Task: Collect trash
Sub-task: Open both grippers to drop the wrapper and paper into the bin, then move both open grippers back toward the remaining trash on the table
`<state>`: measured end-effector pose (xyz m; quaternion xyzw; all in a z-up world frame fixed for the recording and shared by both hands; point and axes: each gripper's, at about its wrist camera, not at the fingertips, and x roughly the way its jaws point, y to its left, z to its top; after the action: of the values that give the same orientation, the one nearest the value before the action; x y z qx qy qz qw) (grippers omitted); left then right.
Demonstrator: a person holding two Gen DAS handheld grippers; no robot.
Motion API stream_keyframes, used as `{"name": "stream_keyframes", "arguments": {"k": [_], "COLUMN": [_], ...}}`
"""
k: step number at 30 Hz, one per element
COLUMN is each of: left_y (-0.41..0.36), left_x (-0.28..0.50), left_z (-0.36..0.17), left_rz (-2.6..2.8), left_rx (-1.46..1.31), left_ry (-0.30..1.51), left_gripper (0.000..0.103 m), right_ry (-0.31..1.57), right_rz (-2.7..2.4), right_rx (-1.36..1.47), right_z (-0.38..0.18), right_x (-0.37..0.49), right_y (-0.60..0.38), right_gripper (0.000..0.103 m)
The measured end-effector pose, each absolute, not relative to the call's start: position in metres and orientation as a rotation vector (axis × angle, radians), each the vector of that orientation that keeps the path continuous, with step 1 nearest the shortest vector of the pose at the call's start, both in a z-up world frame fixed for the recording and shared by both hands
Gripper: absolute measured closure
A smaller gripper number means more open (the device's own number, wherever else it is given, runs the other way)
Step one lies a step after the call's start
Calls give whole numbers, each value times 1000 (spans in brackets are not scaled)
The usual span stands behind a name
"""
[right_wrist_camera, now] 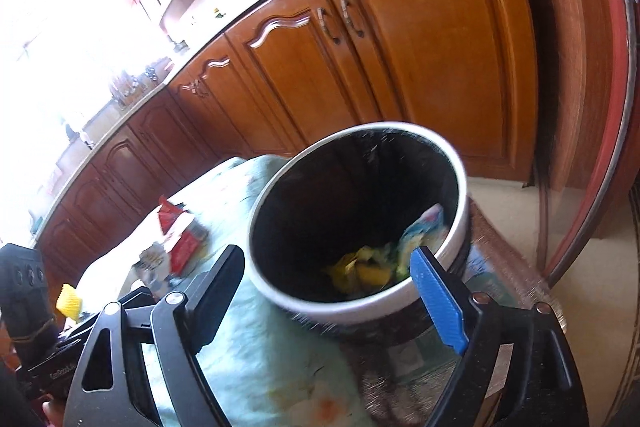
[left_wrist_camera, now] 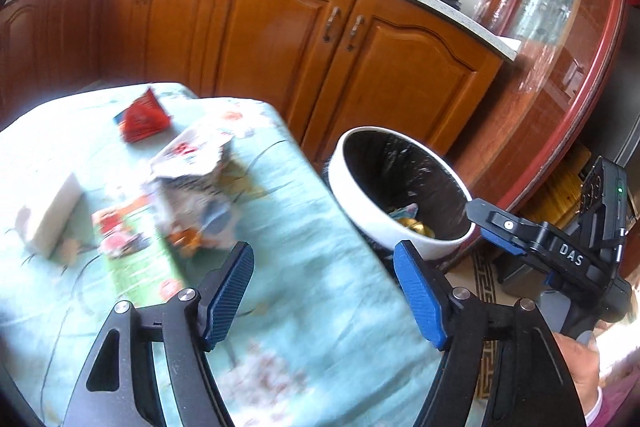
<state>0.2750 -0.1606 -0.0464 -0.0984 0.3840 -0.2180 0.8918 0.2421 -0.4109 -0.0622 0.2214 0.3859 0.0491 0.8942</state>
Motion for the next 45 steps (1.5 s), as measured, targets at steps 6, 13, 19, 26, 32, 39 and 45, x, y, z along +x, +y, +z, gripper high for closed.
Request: {"name": "stream_keyframes", "arguments": {"k": [6,13,19,26,32,39,45], "left_y": [-117,-70,-43,-15,11,40,60], "left_x": [241,197,174,159,148,137,142], "left_z": [-51,-56,-49,-40,-34,-20,-13], "left_rz": [-369,-284,-233,-181,-132,-47,6], "left_rx": [-232,-246,-259,-263,-268,-250,-240], "left_ry": [814,831,824,806,785,728,692], "left_gripper": [31,31,31,31,31,25,22], "right_ry": [829,887,909,929,951,961,955], "right_rz": [179,266,328,400,449,489,498], "right_rx": [460,440,395,335,296,238,202], "right_z": [-69,-82,-82,-80,-82,-82,-81], "right_x": [223,210,202,200,204,216,228], "right_y": [-369,-319,-284,-246,-218,-190,-177], "right_gripper": [14,14,14,14,14,14,14]}}
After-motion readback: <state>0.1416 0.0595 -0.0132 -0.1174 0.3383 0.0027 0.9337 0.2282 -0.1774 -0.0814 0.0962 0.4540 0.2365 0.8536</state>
